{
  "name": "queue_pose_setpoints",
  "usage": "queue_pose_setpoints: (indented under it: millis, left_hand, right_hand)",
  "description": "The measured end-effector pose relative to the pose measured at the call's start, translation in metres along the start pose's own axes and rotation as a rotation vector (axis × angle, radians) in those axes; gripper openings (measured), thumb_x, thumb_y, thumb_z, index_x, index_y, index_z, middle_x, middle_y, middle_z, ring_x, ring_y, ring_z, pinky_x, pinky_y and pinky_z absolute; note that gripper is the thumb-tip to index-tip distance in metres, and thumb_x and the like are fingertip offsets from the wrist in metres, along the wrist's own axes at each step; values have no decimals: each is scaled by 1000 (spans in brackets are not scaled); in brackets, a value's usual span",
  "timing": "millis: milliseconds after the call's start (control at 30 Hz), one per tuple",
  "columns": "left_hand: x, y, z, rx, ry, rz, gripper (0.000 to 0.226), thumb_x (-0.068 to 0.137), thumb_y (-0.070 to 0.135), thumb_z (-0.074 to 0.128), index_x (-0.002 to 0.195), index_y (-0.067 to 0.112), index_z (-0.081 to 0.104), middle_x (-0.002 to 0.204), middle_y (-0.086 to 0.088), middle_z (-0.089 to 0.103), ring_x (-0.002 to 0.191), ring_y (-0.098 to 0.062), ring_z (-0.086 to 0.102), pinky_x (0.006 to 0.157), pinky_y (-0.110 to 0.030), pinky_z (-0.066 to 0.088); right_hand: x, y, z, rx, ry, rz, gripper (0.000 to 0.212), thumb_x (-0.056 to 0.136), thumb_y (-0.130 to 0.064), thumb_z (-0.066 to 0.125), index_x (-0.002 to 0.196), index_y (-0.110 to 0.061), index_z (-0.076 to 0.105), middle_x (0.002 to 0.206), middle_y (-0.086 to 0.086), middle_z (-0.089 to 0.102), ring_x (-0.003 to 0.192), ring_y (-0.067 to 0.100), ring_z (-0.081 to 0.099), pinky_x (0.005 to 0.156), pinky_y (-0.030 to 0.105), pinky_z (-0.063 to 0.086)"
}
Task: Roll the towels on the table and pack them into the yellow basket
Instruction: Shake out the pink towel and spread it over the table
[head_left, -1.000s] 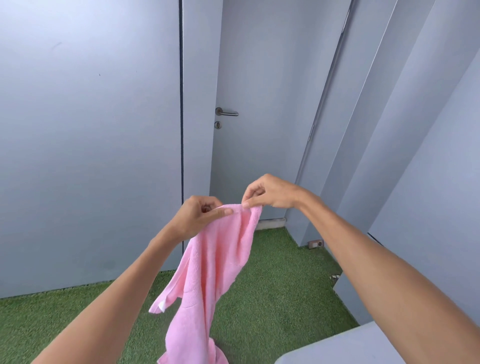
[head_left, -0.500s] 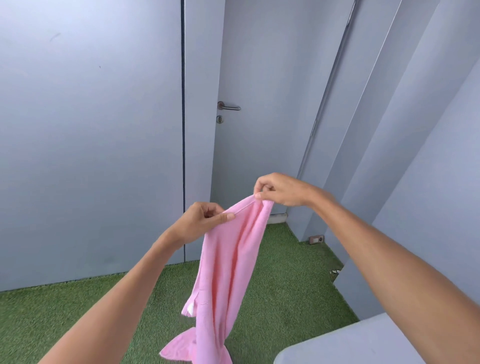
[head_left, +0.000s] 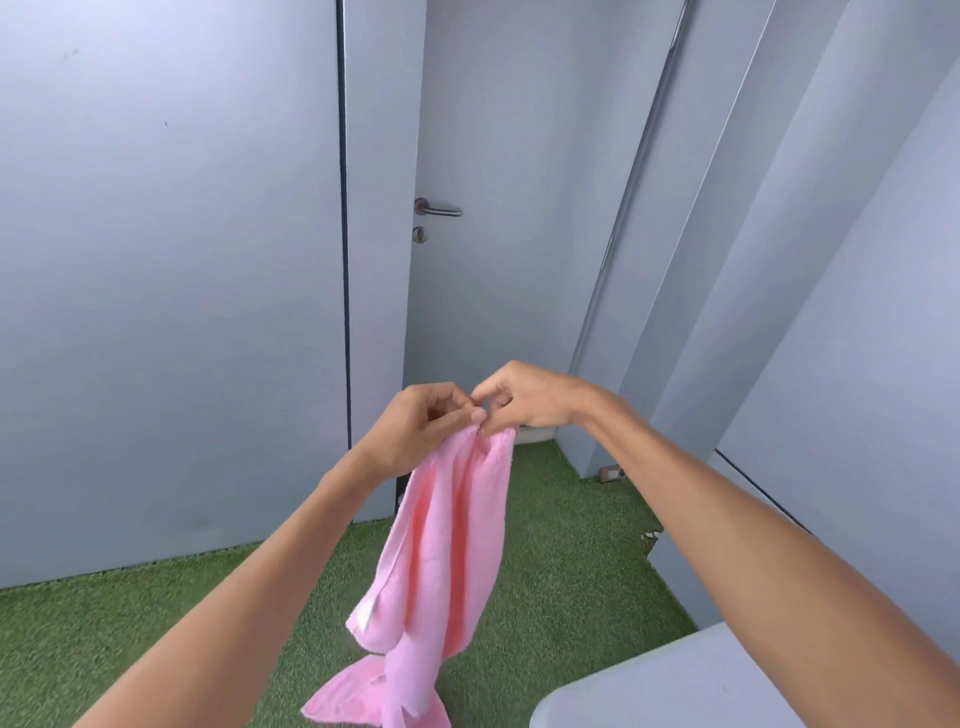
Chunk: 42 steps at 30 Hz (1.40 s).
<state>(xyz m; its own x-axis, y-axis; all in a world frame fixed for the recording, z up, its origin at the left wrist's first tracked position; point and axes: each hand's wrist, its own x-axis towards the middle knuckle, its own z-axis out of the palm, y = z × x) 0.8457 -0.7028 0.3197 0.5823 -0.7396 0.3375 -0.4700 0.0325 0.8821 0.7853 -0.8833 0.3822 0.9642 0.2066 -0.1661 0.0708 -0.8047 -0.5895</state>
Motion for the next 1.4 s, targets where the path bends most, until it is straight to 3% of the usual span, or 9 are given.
queue_pose_setpoints:
  millis: [100, 233, 333, 467, 600, 767, 1033, 1233, 1400]
  left_hand:
    - [-2, -4, -8, 10, 15, -24, 40, 80, 51, 70, 83, 11, 67, 73, -24, 61, 62, -19, 47, 59, -34, 35]
    - [-18, -19, -14, 141, -223, -143, 61, 77, 55, 70, 76, -4, 54, 64, -3, 39, 60, -15, 33, 55, -30, 25]
    - [-28, -27, -22, 131, -144, -177, 44, 85, 40, 68, 66, 4, 51, 60, 5, 33, 57, -11, 29, 51, -22, 22]
    - [-34, -28, -34, 143, -159, -222, 41, 88, 41, 64, 79, 1, 60, 67, 0, 41, 63, -15, 36, 59, -30, 28]
    - [-18, 0, -15, 134, -116, -96, 34, 90, 36, 64, 78, 3, 63, 63, 3, 43, 59, -12, 35, 54, -25, 28]
    - [-9, -1, -13, 117, -25, -83, 43, 80, 49, 68, 76, 6, 65, 59, 1, 40, 57, -17, 30, 53, -32, 23]
    - [-33, -29, -32, 220, 47, -185, 33, 79, 43, 71, 72, 11, 69, 57, 7, 51, 52, -9, 38, 51, -21, 30]
    - [-17, -3, -19, 297, 31, -53, 30, 85, 37, 69, 73, 9, 66, 58, 2, 44, 53, -10, 31, 51, -23, 27]
    - [-16, -3, -20, 250, -9, -63, 29, 83, 42, 70, 74, 15, 68, 60, -1, 47, 57, -14, 35, 53, -28, 28]
  right_hand:
    - [-3, 2, -9, 26, 45, -2, 15, 79, -24, 77, 84, -12, 70, 55, -7, 49, 51, 6, 40, 50, 21, 29]
    - [-12, 4, -27, -16, 93, 15, 16, 78, -22, 78, 83, -9, 72, 60, -6, 62, 56, 5, 51, 53, 17, 37]
    - [-25, 15, -39, -21, 170, 68, 15, 80, -20, 77, 84, -6, 72, 55, -12, 61, 51, 0, 50, 50, 13, 35]
    - [-33, 37, -38, -25, 288, 116, 7, 79, -17, 76, 83, -13, 73, 49, -12, 54, 49, 4, 45, 53, 24, 35]
    - [-19, 16, -8, 54, 101, 39, 32, 79, -26, 77, 110, -27, 68, 54, -4, 49, 58, 12, 46, 57, 24, 35]
    - [-12, 0, -8, 59, 103, -13, 13, 83, -18, 74, 88, -6, 71, 46, -12, 49, 43, 1, 37, 45, 14, 28]
    - [-23, 33, -25, -54, 312, 91, 11, 81, -24, 76, 82, -14, 72, 50, -11, 49, 46, 4, 41, 51, 20, 33]
    - [-11, 3, 7, -38, 31, 58, 31, 81, -24, 75, 111, -24, 67, 53, -1, 47, 40, 5, 38, 44, 18, 30]
    - [-5, 1, 4, -15, 65, 20, 15, 79, -28, 77, 86, -16, 72, 48, -10, 45, 48, 9, 34, 48, 25, 25]
